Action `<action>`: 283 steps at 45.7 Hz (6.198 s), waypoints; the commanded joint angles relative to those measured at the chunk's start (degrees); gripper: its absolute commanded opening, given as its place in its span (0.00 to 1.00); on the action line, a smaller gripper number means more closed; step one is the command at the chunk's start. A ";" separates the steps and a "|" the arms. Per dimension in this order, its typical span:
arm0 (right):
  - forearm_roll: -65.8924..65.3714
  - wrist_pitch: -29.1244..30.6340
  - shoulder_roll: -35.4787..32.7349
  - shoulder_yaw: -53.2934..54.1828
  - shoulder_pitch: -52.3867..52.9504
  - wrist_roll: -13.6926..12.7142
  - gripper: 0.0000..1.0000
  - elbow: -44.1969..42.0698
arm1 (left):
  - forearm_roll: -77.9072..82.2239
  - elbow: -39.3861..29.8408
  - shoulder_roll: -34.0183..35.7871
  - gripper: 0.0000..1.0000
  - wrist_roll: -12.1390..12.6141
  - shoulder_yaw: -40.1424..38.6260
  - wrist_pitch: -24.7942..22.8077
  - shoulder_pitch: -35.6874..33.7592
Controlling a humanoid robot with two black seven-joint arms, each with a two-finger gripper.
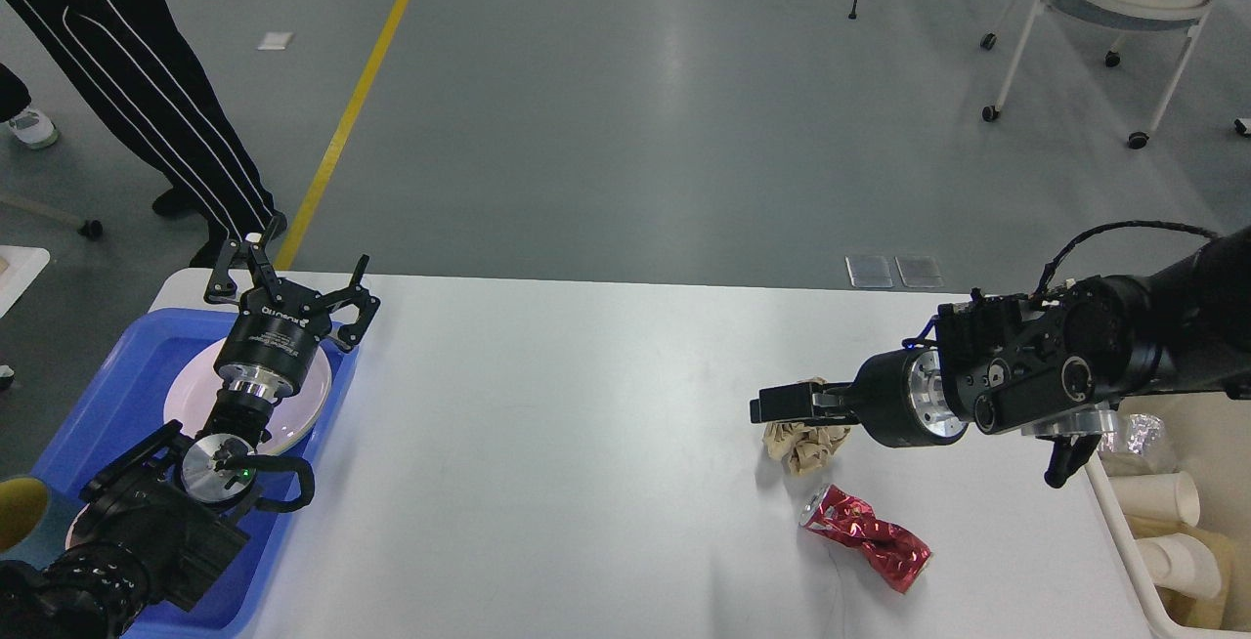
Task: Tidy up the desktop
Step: 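Lower the right gripper and grasp the red wrapper, then lift the red wrapper and drop it into the white bin, then swing the right gripper up and over toward the crumpled paper ball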
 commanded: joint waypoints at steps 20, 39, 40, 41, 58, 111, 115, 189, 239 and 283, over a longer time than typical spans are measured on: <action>-9.23 -3.02 10.69 -13.63 -13.17 0.48 1.00 -11.88 | 0.00 0.00 0.00 0.99 0.08 0.00 0.00 0.00; -9.14 -3.02 9.46 -14.50 -21.78 0.40 1.00 -18.12 | 0.00 0.00 0.00 0.99 -0.01 0.00 0.00 0.09; -9.05 -3.02 9.46 -14.50 -22.31 0.40 1.00 -18.99 | 0.00 0.00 0.00 0.99 0.08 0.00 0.00 0.00; -9.05 -3.02 9.46 -14.50 -22.84 0.40 1.00 -19.87 | 0.00 0.00 0.00 0.99 0.08 0.00 0.00 0.00; -6.59 -3.28 9.20 -15.03 -24.51 -0.22 0.00 -21.99 | 0.00 0.00 0.00 0.99 -0.01 0.00 0.00 0.00; -4.14 48.11 -8.12 -2.48 32.52 8.83 0.00 -7.23 | -0.09 0.00 0.00 0.99 -0.01 0.00 0.00 0.00; -2.55 55.50 -8.12 3.41 35.16 8.48 0.00 -7.23 | -0.09 0.00 0.00 0.99 -0.01 0.00 0.00 0.09; 34.28 22.38 -21.21 2.90 -57.30 -20.52 1.00 -83.60 | -0.09 0.00 -0.09 0.99 -0.01 0.00 0.00 0.00; 2.20 42.41 -13.23 3.69 13.70 -9.54 1.00 -26.32 | -0.09 0.00 -0.09 0.99 -0.01 0.00 0.00 0.00; 14.06 49.98 2.88 3.60 18.73 -10.59 1.00 -24.98 | -0.18 0.00 -0.09 0.99 -0.01 0.00 0.09 0.00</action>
